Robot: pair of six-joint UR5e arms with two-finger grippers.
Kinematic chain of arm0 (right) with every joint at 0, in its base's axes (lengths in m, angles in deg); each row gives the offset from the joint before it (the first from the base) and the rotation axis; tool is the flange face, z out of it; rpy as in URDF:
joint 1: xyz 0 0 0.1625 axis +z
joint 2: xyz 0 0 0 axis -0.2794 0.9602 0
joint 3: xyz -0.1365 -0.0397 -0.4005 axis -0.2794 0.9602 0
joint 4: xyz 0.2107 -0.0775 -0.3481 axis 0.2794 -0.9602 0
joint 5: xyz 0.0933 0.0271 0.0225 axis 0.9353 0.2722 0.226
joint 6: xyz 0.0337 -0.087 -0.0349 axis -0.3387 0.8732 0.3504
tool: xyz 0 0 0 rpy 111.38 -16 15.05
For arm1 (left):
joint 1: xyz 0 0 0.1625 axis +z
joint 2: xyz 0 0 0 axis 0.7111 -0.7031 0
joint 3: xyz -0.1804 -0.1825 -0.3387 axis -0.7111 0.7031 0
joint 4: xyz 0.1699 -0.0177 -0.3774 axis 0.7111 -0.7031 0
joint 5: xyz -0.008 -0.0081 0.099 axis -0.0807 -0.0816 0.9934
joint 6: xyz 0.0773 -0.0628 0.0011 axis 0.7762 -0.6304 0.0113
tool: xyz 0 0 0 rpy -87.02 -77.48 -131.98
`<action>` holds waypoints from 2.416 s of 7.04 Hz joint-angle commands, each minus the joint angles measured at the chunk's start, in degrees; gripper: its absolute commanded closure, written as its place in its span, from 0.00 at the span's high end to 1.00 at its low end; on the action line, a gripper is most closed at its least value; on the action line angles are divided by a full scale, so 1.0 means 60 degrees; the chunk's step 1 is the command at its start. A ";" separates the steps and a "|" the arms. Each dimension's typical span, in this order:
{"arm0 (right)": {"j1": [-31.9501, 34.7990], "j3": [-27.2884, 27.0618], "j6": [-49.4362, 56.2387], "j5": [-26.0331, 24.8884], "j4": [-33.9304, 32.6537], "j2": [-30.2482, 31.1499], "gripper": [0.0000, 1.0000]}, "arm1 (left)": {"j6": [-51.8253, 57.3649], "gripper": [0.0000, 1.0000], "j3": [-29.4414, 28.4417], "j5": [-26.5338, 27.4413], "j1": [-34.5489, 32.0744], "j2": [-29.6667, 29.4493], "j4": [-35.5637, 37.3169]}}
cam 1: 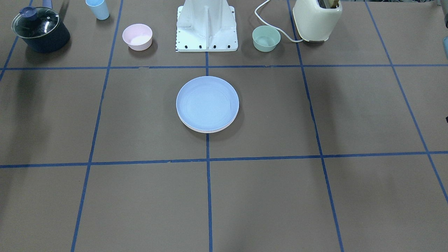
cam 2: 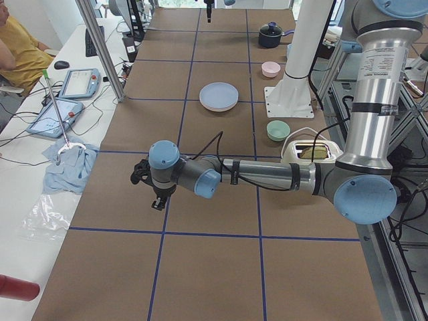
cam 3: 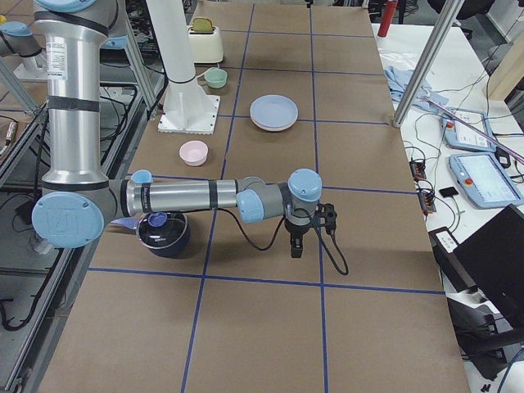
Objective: Stack three plates with pink and blue
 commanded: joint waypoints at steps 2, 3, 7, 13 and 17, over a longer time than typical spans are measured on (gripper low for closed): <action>0.0450 0.0373 0.0906 0.0056 -0.0643 -0.0115 1.00 | 0.0133 0.57 -0.0208 -0.0049 -0.0180 -0.0001 0.0018; 0.0610 0.0359 0.1389 0.0041 -0.1374 -0.0479 1.00 | 0.0133 0.59 -0.0193 -0.0064 -0.0268 -0.0015 0.0018; 0.0699 0.0256 0.1745 -0.0018 -0.1748 -0.0673 1.00 | 0.0235 1.00 -0.0193 -0.0122 -0.0648 -0.0030 0.0018; 0.0699 0.0227 0.1731 0.0026 -0.1703 -0.0702 1.00 | 0.0103 1.00 -0.0120 -0.0372 -0.0679 0.0057 0.0047; 0.0845 0.0153 0.1731 0.0041 -0.1733 -0.0702 1.00 | 0.0001 1.00 0.0157 -0.0298 -0.0679 0.0145 -0.0055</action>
